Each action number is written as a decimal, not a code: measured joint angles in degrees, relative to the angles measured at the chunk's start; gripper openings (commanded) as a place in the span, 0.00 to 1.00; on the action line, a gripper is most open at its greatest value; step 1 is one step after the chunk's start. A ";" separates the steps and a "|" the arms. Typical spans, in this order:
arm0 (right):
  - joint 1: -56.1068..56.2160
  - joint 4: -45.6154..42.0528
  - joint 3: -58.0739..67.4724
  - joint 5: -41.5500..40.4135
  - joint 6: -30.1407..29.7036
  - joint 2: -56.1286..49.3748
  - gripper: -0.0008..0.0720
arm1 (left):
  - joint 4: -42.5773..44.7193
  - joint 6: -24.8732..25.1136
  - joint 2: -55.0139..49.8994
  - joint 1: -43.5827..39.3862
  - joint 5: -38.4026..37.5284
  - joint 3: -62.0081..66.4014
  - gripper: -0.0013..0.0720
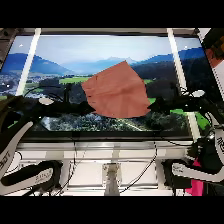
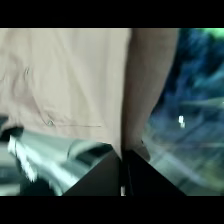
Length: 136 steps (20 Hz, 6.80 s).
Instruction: Fold the clothes and pants, and hang the long-sleeved shirts on hangers.
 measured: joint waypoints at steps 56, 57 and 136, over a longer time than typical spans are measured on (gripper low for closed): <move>8.09 0.37 41.16 7.04 9.99 -34.56 0.95 | -16.17 13.44 5.25 11.87 9.84 11.23 0.84; 8.41 -0.22 42.07 7.54 10.14 -35.58 0.95 | -16.17 13.46 5.25 11.87 9.66 11.26 0.84; 16.20 -35.34 60.89 26.40 23.34 -17.44 0.02 | 53.35 -23.04 19.41 22.05 -43.04 31.91 0.03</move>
